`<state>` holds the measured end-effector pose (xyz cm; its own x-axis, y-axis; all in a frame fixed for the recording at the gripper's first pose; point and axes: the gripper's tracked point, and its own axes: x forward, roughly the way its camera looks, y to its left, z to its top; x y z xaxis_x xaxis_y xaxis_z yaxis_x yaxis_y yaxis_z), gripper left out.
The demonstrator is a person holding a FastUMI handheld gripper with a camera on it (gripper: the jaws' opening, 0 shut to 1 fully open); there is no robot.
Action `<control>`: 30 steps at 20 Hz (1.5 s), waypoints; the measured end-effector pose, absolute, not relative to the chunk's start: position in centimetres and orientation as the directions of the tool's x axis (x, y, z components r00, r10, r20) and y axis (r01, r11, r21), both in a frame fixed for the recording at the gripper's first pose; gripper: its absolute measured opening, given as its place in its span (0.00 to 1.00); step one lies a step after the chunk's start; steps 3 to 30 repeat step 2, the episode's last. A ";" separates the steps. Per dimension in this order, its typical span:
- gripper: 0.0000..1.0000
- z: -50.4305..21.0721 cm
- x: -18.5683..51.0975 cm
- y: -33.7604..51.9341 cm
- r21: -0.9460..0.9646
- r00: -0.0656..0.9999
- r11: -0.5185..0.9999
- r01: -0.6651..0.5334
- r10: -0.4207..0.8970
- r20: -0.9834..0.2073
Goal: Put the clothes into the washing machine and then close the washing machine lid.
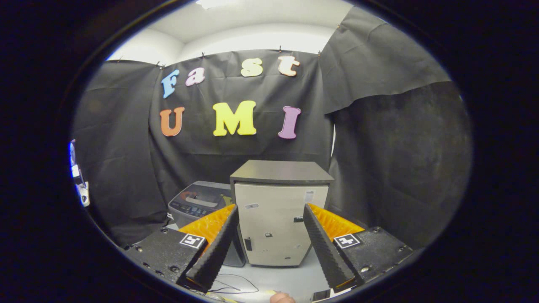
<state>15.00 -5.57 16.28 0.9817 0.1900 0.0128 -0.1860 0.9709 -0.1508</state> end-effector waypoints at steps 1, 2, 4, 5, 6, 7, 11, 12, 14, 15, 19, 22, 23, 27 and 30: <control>0.97 16.4 14.9 -5.8 -0.154 0.981 0.970 -0.188 0.193 0.019; 0.97 16.5 14.8 -6.0 -0.156 0.980 0.969 -0.190 0.196 0.023; 0.97 16.5 14.8 -6.0 -0.156 0.980 0.969 -0.190 0.196 0.023; 0.97 16.5 14.8 -6.0 -0.156 0.980 0.969 -0.190 0.196 0.023; 0.97 16.5 14.8 -6.0 -0.156 0.980 0.969 -0.190 0.196 0.023; 0.97 16.5 14.8 -6.0 -0.156 0.980 0.969 -0.190 0.196 0.023; 0.97 16.5 14.8 -6.0 -0.156 0.980 0.969 -0.190 0.196 0.023; 0.97 16.5 14.8 -6.0 -0.156 0.980 0.969 -0.190 0.196 0.023; 0.97 16.5 14.8 -6.0 -0.156 0.980 0.969 -0.190 0.196 0.023; 0.97 16.5 14.8 -6.0 -0.156 0.980 0.969 -0.190 0.196 0.023; 0.97 16.5 14.8 -6.0 -0.156 0.980 0.969 -0.190 0.196 0.023; 0.97 16.5 14.8 -6.0 -0.156 0.980 0.969 -0.190 0.196 0.023; 0.97 16.5 14.8 -6.0 -0.156 0.980 0.969 -0.190 0.196 0.023; 0.97 16.5 14.8 -6.0 -0.156 0.980 0.969 -0.190 0.196 0.023; 0.97 16.5 14.8 -6.0 -0.156 0.980 0.969 -0.190 0.196 0.023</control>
